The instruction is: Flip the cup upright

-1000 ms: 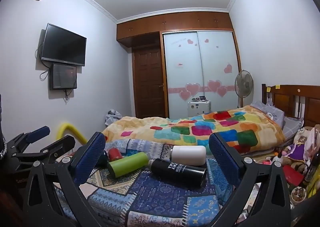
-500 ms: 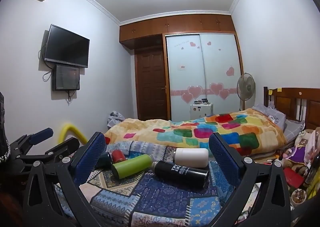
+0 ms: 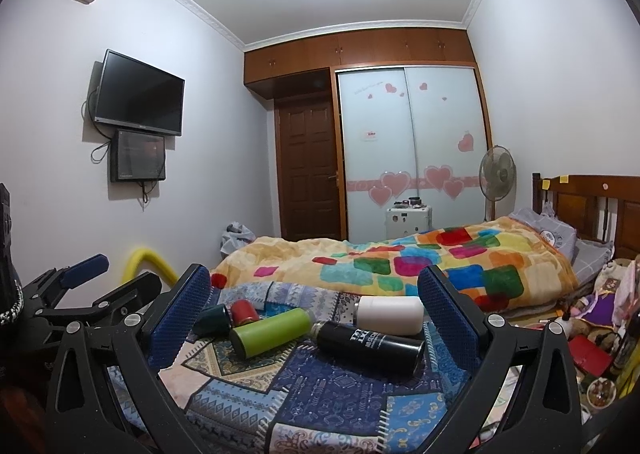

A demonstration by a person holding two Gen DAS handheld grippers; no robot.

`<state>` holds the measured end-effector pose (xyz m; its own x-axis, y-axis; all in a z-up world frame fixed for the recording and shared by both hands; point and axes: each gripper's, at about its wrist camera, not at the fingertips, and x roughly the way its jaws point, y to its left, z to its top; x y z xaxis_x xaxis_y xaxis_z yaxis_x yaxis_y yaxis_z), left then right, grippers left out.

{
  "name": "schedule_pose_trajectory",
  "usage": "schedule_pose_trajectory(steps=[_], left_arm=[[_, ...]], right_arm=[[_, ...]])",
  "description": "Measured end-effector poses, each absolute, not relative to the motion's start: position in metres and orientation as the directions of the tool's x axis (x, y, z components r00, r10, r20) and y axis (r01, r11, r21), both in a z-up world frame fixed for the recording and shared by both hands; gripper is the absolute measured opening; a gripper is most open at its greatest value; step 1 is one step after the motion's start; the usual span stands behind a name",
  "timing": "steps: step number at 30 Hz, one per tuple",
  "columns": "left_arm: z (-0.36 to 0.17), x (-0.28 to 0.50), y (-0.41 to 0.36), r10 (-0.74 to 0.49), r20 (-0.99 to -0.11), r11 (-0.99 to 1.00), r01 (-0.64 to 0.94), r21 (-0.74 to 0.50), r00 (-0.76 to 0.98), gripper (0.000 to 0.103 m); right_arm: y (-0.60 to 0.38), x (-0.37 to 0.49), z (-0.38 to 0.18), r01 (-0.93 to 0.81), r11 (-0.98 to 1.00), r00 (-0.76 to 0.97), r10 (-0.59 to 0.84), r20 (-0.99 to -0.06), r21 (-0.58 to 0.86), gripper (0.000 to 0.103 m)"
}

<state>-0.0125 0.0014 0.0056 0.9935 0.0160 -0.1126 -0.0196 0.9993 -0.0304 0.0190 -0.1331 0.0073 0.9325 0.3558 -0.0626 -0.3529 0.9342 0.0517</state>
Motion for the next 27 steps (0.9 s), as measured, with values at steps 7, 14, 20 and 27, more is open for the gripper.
schedule_pose_trajectory(steps=[7,14,20,27], left_arm=[[0.0057,-0.0123,0.0023,0.015,-0.113,0.999,-0.019,-0.031,0.993,0.103],[0.0054,-0.0117,0.0029,0.008,-0.11,1.0,-0.011,-0.028,0.994,0.103],[0.0059,-0.012,0.0033,0.006,-0.109,1.0,-0.009,-0.027,0.994,0.103],[0.0052,-0.012,0.0023,0.003,-0.11,1.0,-0.007,-0.031,0.994,0.103]], right_arm=[[-0.1331,0.0181,0.0073,-0.355,0.933,0.932,0.358,-0.06,0.051,0.103],[-0.1299,0.0183,0.0072,-0.362,0.931,0.929,0.364,-0.066,0.047,0.103],[-0.1291,0.0177,0.0083,-0.364,0.93,0.928,0.366,-0.066,0.05,0.103],[-0.1295,0.0193,0.0087,-0.362,0.931,0.928,0.365,-0.069,0.056,0.103]])
